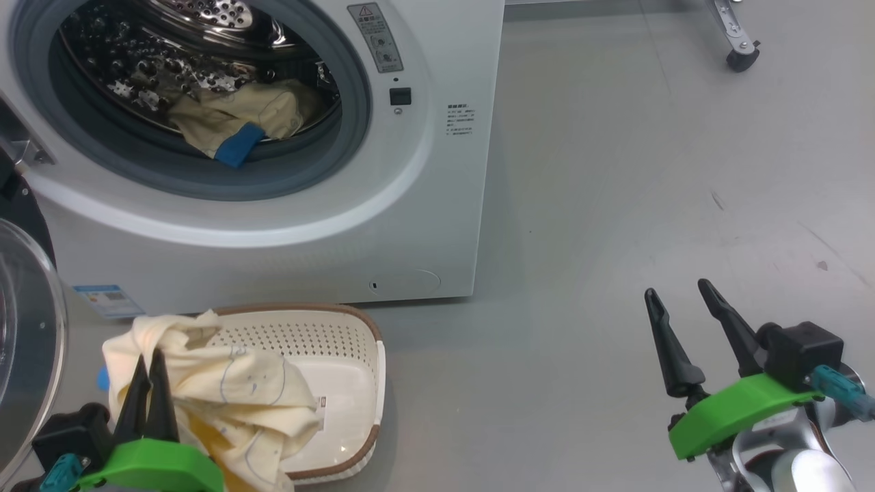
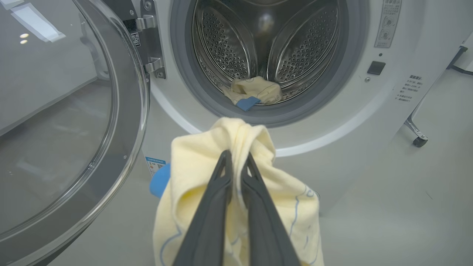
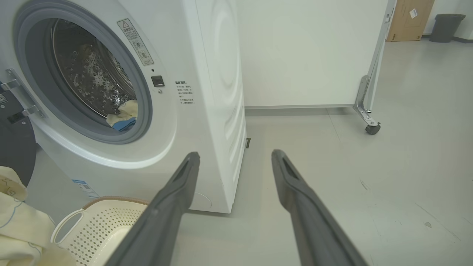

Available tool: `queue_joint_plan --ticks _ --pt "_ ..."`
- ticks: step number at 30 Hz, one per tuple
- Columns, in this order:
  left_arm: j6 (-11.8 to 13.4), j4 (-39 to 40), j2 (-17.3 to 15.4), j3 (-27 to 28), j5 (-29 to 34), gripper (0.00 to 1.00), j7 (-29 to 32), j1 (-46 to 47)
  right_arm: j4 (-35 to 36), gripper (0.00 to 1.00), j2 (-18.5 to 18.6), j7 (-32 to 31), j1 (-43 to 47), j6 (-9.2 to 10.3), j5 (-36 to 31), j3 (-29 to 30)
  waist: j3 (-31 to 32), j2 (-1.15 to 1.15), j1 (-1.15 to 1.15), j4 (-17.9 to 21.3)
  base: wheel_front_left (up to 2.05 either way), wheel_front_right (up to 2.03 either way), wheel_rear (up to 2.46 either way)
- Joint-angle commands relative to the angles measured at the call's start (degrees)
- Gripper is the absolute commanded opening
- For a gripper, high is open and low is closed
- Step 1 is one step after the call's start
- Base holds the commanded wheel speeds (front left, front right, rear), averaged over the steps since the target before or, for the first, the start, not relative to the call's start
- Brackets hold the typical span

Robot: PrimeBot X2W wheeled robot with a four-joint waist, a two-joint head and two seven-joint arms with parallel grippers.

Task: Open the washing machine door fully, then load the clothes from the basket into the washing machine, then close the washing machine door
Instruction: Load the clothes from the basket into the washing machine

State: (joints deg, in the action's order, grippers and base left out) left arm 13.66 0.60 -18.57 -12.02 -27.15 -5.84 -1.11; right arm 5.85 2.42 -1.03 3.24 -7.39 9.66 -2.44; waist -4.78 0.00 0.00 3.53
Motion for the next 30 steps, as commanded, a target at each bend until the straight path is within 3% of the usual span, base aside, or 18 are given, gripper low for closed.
queue_joint_plan --ticks 1,23,30 --pt "0.9 1.8 -1.6 2.2 0.5 0.00 -0.2 2.2 2.2 1.00 0.5 -0.1 -1.6 -0.10 0.3 -1.2 0.0 0.00 0.00 0.0 0.00 0.00 0.00" --pt "0.4 0.1 -2.1 1.8 -0.2 0.00 -0.2 5.4 2.0 1.00 0.5 0.1 -2.0 -0.10 0.8 -2.3 -1.4 0.00 0.00 0.9 0.00 0.00 0.00" --pt "-1.2 -2.7 -2.7 1.8 -1.7 0.00 1.5 9.2 1.7 1.00 0.5 0.6 -3.0 -0.10 1.4 -3.2 -3.6 0.00 0.00 2.5 0.00 0.00 0.00"
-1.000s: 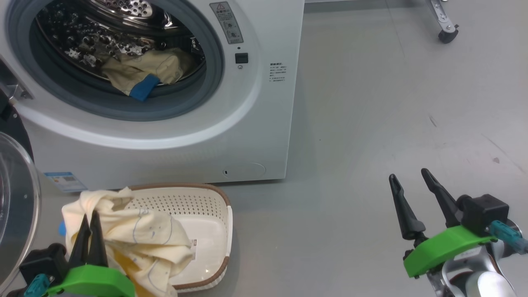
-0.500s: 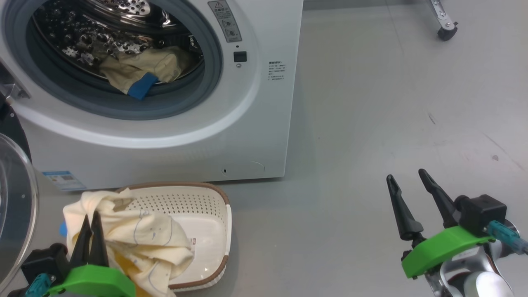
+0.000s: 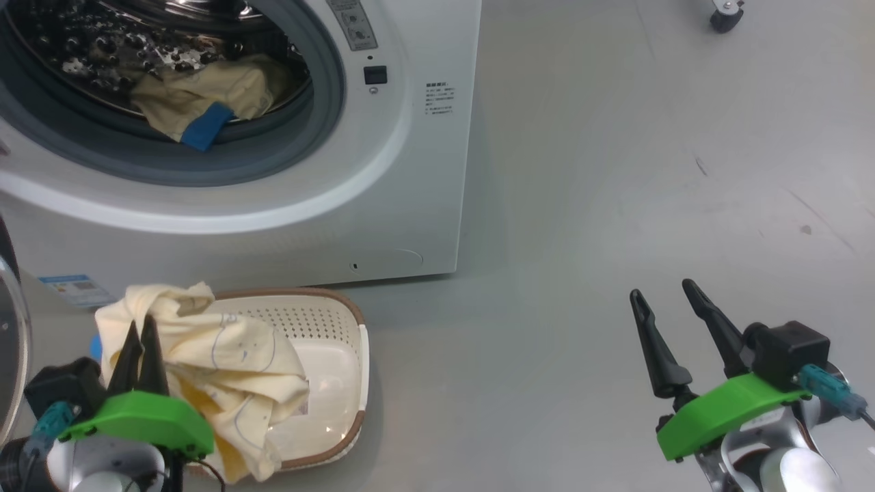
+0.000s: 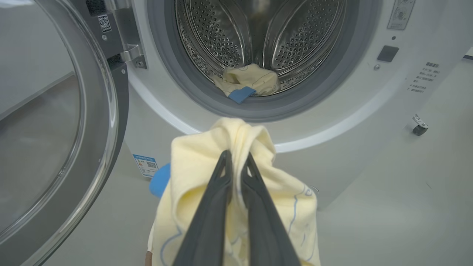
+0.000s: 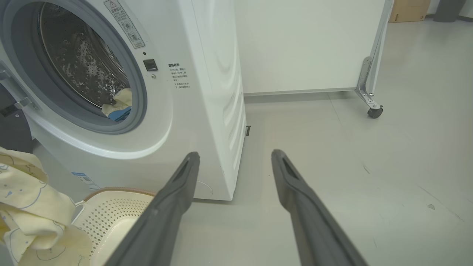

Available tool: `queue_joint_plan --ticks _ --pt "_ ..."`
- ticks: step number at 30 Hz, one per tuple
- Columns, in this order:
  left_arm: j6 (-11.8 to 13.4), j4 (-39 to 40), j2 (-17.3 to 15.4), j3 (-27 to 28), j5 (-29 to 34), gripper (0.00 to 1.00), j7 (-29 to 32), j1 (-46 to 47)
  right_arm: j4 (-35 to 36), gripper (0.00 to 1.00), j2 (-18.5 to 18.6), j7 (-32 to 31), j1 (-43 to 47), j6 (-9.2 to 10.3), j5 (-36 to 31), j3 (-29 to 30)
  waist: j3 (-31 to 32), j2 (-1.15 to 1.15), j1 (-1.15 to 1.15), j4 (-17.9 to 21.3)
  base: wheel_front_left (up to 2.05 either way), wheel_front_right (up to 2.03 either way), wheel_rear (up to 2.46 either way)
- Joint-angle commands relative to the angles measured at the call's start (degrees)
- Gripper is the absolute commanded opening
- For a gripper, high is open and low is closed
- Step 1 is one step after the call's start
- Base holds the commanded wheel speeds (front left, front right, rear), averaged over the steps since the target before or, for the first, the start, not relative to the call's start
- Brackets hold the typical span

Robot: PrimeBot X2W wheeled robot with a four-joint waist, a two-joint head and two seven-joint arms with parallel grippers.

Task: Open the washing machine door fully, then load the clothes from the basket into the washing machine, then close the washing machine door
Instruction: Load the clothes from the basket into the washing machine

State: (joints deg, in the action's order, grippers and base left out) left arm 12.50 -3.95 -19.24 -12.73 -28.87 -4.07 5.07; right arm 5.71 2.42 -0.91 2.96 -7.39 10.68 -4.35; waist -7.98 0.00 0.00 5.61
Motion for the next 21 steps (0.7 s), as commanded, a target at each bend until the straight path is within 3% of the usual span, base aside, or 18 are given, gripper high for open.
queue_joint_plan --ticks 1,21 --pt "-0.4 1.2 -2.2 2.5 -0.3 0.00 0.2 3.9 1.7 1.00 0.5 0.6 -3.0 -0.10 0.5 -1.4 -0.9 0.00 0.00 0.7 0.00 0.00 0.00" --pt "-7.1 -16.9 -9.5 4.1 -3.9 0.00 11.0 31.6 -4.0 1.00 0.5 7.5 -10.0 -0.10 4.8 -6.3 -14.0 0.00 0.00 11.5 0.00 0.00 0.00"
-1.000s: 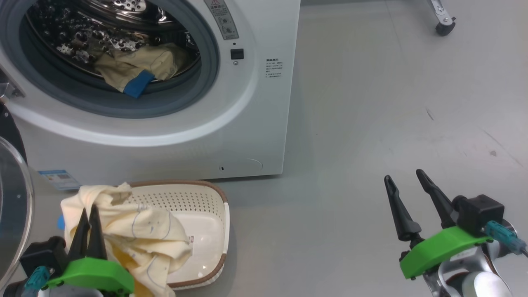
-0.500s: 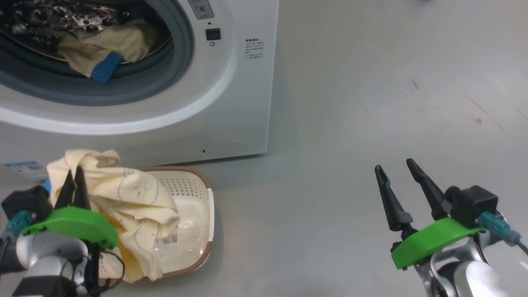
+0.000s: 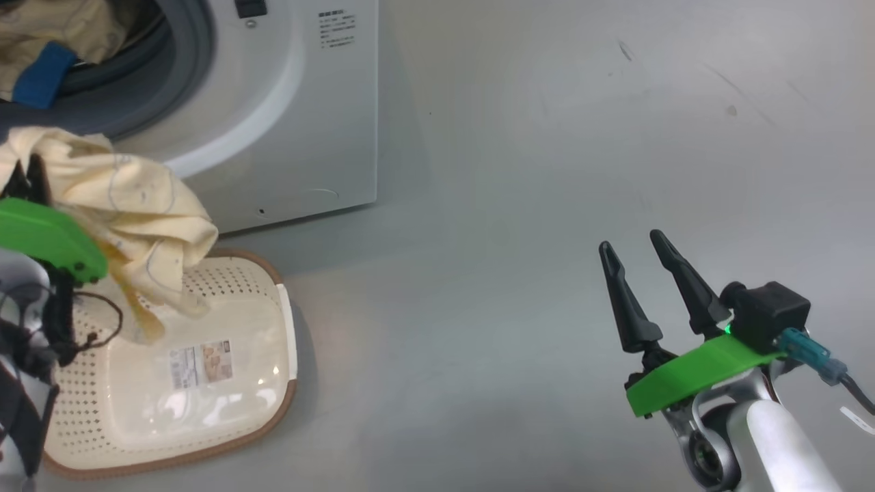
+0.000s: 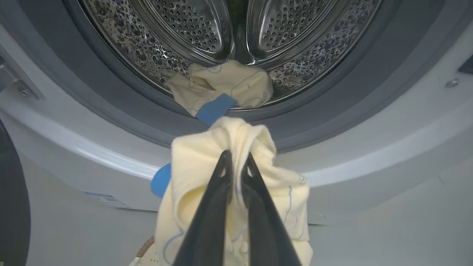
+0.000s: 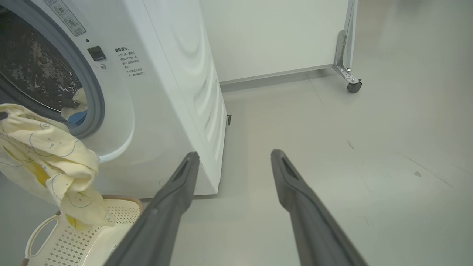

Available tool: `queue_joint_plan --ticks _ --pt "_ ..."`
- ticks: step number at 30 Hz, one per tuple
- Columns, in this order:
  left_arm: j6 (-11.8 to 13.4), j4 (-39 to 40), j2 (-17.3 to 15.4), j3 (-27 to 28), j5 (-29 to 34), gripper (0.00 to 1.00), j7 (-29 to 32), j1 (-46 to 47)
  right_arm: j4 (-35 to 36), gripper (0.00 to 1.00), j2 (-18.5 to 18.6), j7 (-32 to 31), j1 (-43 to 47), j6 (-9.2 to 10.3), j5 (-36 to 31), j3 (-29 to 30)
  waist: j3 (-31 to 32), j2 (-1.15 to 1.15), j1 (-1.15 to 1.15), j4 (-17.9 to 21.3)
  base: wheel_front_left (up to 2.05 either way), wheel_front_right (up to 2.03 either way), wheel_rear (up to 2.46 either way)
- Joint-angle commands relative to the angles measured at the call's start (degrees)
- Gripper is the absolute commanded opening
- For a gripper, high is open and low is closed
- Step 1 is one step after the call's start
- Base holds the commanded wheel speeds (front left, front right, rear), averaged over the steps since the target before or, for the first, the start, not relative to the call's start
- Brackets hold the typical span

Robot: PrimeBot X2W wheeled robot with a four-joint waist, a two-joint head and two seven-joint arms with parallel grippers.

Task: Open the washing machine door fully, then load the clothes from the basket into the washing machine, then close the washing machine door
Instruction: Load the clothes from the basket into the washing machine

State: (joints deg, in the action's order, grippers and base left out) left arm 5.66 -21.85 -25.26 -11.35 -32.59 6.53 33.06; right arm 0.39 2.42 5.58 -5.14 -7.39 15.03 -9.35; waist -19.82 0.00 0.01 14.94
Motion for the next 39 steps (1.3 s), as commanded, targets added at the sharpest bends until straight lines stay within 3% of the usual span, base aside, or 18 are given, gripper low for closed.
queue_joint_plan --ticks 1,15,24,28,39 --pt "-0.5 0.1 -4.0 2.9 -0.2 0.00 1.2 5.0 1.0 1.00 0.5 1.4 -2.2 -0.10 0.7 -1.6 -2.8 0.00 -0.01 2.7 0.00 0.00 0.00" --pt "-3.5 -7.6 -13.6 3.1 -0.6 0.00 14.7 23.9 -3.8 1.00 0.5 6.7 -6.3 -0.10 4.8 -5.3 -11.3 0.00 -0.01 8.0 0.00 0.00 0.00" --pt "-4.2 -8.1 -17.9 3.8 -0.5 0.00 19.2 32.6 -5.5 1.00 0.5 8.4 -8.7 -0.10 6.5 -7.2 -16.3 0.00 -0.01 10.1 0.00 0.00 0.00" --pt "-4.6 -8.0 -19.7 3.6 0.9 0.00 17.7 36.4 -6.1 1.00 0.5 8.9 -9.6 -0.10 7.1 -7.9 -18.4 0.00 -0.01 10.9 0.00 0.00 0.00" --pt "-6.4 -11.4 -20.3 4.4 4.3 0.00 0.5 46.4 -7.1 1.00 0.5 9.4 -11.6 -0.10 8.2 -9.4 -21.7 0.00 -0.01 12.1 0.00 0.00 0.00"
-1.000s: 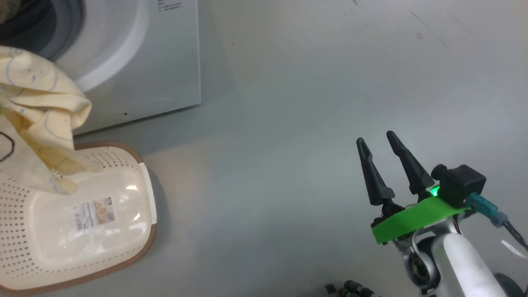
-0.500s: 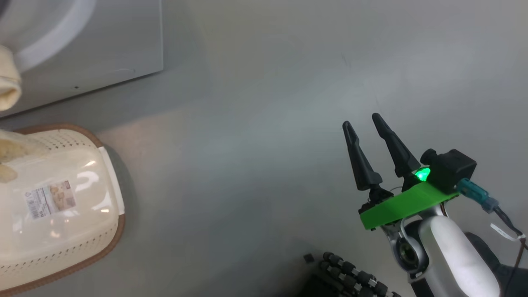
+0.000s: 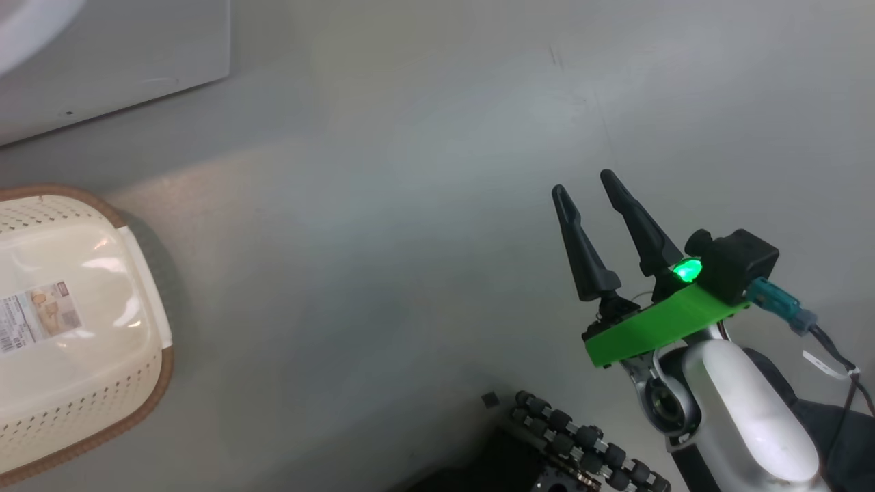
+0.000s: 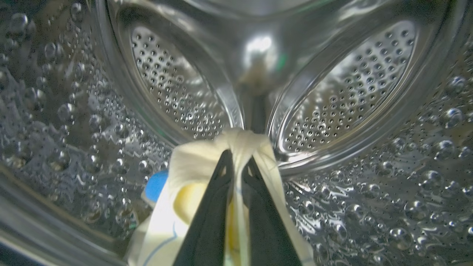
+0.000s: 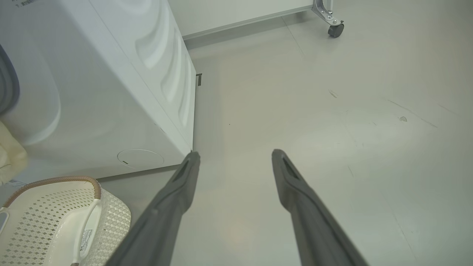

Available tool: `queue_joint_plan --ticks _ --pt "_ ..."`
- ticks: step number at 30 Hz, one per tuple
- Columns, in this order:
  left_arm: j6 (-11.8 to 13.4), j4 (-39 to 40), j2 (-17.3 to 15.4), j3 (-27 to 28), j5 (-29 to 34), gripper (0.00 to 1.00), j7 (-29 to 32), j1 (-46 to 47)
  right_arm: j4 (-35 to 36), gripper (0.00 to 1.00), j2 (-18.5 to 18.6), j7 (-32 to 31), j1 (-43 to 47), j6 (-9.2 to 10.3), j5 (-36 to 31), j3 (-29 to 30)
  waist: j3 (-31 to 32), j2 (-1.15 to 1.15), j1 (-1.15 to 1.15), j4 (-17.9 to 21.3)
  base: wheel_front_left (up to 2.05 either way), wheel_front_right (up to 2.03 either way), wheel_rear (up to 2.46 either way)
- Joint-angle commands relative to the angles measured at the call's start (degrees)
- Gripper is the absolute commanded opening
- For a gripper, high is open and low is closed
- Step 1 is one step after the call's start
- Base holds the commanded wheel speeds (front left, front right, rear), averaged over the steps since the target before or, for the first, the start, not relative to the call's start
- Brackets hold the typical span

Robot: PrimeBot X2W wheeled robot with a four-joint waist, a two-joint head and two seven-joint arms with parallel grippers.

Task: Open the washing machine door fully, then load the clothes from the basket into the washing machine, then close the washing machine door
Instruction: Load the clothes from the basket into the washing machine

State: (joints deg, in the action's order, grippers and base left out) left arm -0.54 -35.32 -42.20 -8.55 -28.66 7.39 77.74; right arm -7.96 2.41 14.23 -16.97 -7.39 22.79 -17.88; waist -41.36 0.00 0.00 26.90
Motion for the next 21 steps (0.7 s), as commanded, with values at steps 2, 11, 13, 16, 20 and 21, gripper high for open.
queue_joint_plan --ticks 2,11,13,16,20,21 --pt "-1.5 1.3 -4.0 0.8 1.6 0.00 -3.1 3.3 1.5 1.00 0.5 0.7 -0.1 -0.10 0.6 -1.0 -0.7 0.00 0.00 0.3 0.00 0.00 0.00" --pt "-2.6 -4.6 -4.1 -1.0 4.2 0.00 -11.0 8.3 2.0 1.00 0.5 0.8 -0.2 -0.10 0.8 -1.0 -2.1 0.00 0.00 0.2 0.00 0.00 0.00" --pt "-2.8 -6.6 -3.8 -1.4 3.9 0.00 -9.5 8.4 2.0 1.00 0.5 0.8 -0.2 -0.10 0.8 -0.8 -2.2 0.00 0.00 0.0 0.00 0.00 0.00" --pt "-2.9 -8.7 -3.4 -1.7 3.2 0.00 -6.7 8.9 1.8 1.00 0.5 0.8 -0.4 -0.10 0.7 -0.8 -2.2 0.00 0.00 -0.4 0.00 0.00 0.00" --pt "-2.9 -10.1 -3.5 -1.9 2.6 1.00 -5.1 8.2 1.6 1.00 0.5 0.8 -0.9 -0.10 0.5 -0.7 -2.1 0.00 0.00 -1.0 0.00 0.00 0.00" --pt "-2.9 -10.1 -3.5 -1.9 2.6 1.00 -5.1 8.2 1.6 1.00 0.5 0.8 -0.9 -0.10 0.5 -0.7 -2.1 0.00 0.00 -1.0 0.00 0.00 0.00"
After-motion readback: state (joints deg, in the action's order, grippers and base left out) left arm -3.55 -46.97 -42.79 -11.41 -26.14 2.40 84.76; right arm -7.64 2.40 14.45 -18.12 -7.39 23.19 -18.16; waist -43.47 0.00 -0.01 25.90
